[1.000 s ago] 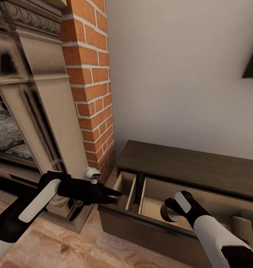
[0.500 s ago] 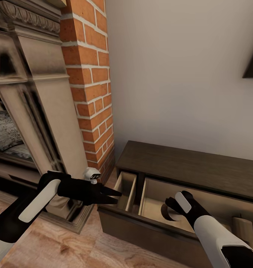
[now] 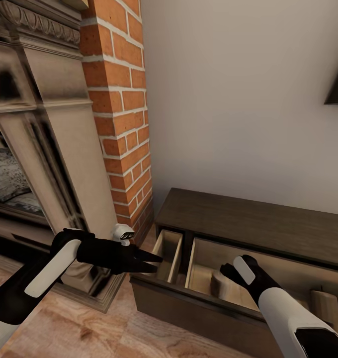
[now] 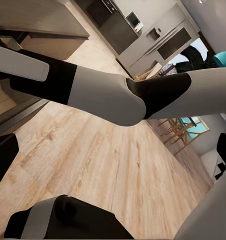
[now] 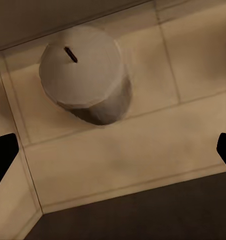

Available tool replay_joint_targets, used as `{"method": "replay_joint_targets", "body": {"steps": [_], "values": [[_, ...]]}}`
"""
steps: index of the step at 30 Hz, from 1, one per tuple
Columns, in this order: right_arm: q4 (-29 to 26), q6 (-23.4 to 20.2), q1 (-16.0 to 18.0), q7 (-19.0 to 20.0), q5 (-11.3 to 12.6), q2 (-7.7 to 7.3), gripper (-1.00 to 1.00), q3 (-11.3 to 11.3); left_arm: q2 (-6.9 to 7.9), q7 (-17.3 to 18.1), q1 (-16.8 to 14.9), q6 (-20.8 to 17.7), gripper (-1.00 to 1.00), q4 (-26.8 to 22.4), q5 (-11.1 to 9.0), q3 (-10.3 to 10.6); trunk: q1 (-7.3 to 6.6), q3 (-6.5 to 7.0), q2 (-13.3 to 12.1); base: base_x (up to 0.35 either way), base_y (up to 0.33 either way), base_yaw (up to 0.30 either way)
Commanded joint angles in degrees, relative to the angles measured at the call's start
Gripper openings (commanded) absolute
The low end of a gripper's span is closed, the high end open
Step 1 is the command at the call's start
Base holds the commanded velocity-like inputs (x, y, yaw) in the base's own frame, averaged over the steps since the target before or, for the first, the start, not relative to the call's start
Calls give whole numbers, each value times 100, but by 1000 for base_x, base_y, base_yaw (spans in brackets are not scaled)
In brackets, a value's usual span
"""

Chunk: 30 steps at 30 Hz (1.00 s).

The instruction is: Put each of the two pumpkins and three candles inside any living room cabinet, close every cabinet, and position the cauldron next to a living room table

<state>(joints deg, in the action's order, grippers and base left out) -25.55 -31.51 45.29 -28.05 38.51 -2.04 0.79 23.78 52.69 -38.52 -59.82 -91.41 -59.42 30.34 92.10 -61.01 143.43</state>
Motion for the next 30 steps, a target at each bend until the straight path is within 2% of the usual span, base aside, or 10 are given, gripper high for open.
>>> {"method": "replay_joint_targets", "body": {"steps": [1,15,18,23,30], "values": [[-11,-21,3,-41,43,1,100,9,4,11,-6,-18,100,1,-8,7,-1,-5,2,0,0,0],[-18,-85,9,-66,56,-21,100,-1,4,2,-6,-18,100,3,-8,3,-35,283,-15,0,0,0],[-24,-293,13,-77,62,-40,100,-15,4,-7,-6,-18,100,7,-8,4,-43,349,-21,0,0,0],[-47,-711,33,-77,58,-51,100,-26,4,-11,-6,-18,100,9,-6,6,-153,439,-221,0,0,0],[-80,-1040,56,-76,62,-62,100,-37,2,-27,-6,-18,100,10,0,7,-307,564,-502,0,0,0]]}}
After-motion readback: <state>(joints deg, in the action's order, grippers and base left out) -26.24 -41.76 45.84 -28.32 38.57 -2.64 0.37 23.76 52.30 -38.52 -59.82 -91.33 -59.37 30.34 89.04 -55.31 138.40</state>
